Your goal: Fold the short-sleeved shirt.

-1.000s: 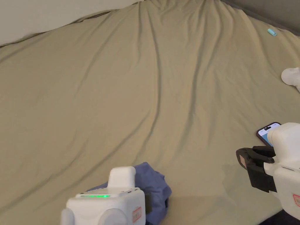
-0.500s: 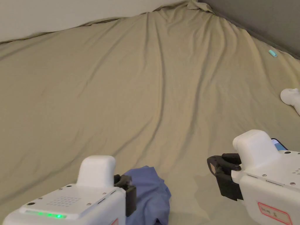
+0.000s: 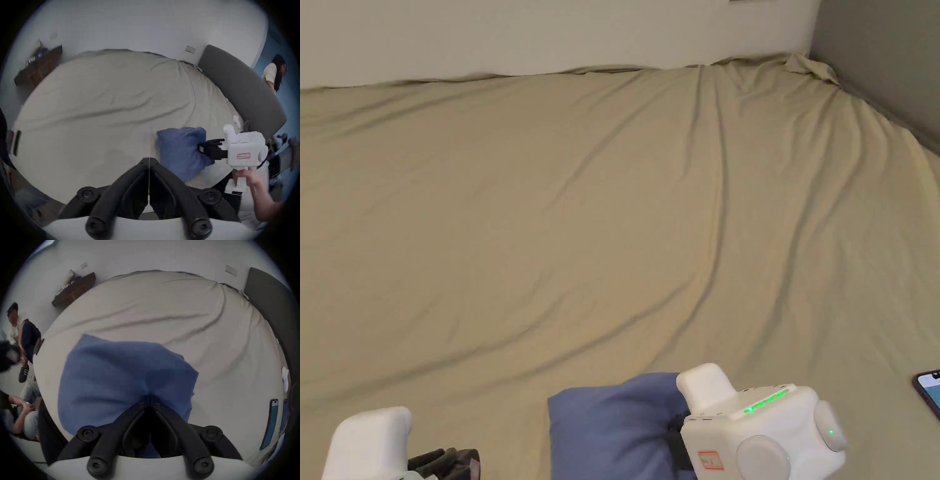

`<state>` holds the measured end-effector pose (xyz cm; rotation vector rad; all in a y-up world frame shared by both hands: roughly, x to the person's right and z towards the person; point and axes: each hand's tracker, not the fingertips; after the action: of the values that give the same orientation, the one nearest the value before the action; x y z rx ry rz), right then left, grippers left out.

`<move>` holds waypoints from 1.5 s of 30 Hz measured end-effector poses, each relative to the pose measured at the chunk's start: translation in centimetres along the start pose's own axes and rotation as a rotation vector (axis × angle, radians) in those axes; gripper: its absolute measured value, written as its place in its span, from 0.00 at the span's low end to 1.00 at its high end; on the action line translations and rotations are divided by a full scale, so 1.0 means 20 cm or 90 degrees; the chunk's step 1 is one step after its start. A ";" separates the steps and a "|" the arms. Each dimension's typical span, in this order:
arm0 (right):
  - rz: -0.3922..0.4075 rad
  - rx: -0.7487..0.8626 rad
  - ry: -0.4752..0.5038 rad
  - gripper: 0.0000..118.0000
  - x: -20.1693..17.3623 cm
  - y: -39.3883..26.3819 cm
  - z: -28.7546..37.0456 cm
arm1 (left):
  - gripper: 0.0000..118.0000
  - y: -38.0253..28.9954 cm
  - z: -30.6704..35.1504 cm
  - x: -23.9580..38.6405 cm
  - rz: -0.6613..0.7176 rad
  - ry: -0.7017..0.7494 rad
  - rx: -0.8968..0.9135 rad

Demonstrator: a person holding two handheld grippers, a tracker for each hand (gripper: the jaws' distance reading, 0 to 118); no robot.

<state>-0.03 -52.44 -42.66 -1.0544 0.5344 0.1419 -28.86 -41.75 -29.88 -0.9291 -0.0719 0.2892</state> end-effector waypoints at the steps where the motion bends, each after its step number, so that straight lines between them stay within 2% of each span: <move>1: -0.010 -0.011 0.023 0.03 0.03 0.02 0.00 | 0.24 0.01 -0.05 -0.04 0.033 -0.053 -0.012; 2: -0.015 -0.017 0.044 0.03 0.07 0.04 -0.01 | 0.60 0.03 -0.11 -0.09 0.074 -0.115 -0.027; 3: -0.022 -0.030 0.063 0.03 0.11 0.04 -0.01 | 0.83 0.04 -0.18 -0.15 0.123 -0.191 -0.056; 5: -0.053 -0.047 0.122 0.03 0.20 0.06 -0.05 | 0.83 0.05 -0.33 -0.24 0.187 -0.304 -0.110; 7: -0.092 -0.061 0.180 0.03 0.29 0.08 -0.07 | 0.83 0.04 -0.49 -0.28 0.223 -0.336 -0.127; 8: -0.094 -0.066 0.188 0.03 0.32 0.09 -0.08 | 0.83 0.04 -0.55 -0.28 0.233 -0.306 -0.141; 11: -0.070 -0.070 0.198 0.03 0.32 0.10 -0.09 | 0.83 0.05 -0.75 -0.28 0.220 -0.292 -0.168; 13: -0.067 -0.071 0.206 0.03 0.34 0.10 -0.09 | 0.83 0.05 -0.87 -0.22 0.211 -0.315 -0.204; 16: -0.077 -0.071 0.226 0.03 0.36 0.09 -0.10 | 0.83 0.09 -0.92 -0.14 0.193 -0.397 -0.158; 17: -0.076 -0.069 0.224 0.03 0.36 0.09 -0.10 | 0.83 0.09 -0.93 -0.13 0.179 -0.385 -0.156; 18: -0.077 -0.067 0.225 0.03 0.37 0.09 -0.10 | 0.78 0.10 -0.95 -0.12 0.159 -0.390 -0.156; 19: -0.079 -0.066 0.225 0.03 0.36 0.09 -0.10 | 0.58 0.10 -0.97 -0.11 0.135 -0.380 -0.170; 20: -0.078 -0.067 0.219 0.03 0.36 0.09 -0.10 | 0.45 0.10 -0.96 -0.12 0.142 -0.377 -0.173; 22: -0.076 -0.062 0.220 0.03 0.35 0.08 -0.09 | 0.43 0.10 -0.96 -0.18 0.170 -0.415 -0.190; 27: -0.061 -0.036 0.196 0.03 0.24 0.10 -0.02 | 0.42 0.14 -0.94 -0.27 0.184 -0.408 -0.204; 29: -0.055 -0.005 0.193 0.03 0.17 0.13 0.05 | 0.42 0.18 -0.86 -0.32 0.163 -0.406 -0.202; 33: -0.056 0.036 0.220 0.03 0.02 0.19 0.15 | 0.42 0.30 -0.62 -0.64 0.102 -0.331 -0.193; 37: -0.037 0.059 0.233 0.03 -0.17 0.25 0.17 | 0.42 0.41 -0.34 -1.14 0.102 -0.225 -0.181; 39: -0.037 0.062 0.245 0.03 -0.26 0.28 0.14 | 0.42 0.45 -0.22 -1.40 0.127 -0.175 -0.178; 45: 0.012 0.048 0.263 0.03 -0.53 0.36 0.06 | 0.42 0.48 0.04 -1.94 0.213 0.016 -0.166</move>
<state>-11.30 -46.30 -42.86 -1.0084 0.9158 -0.0835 -68.29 -46.47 -34.64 -1.2051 0.0715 0.5879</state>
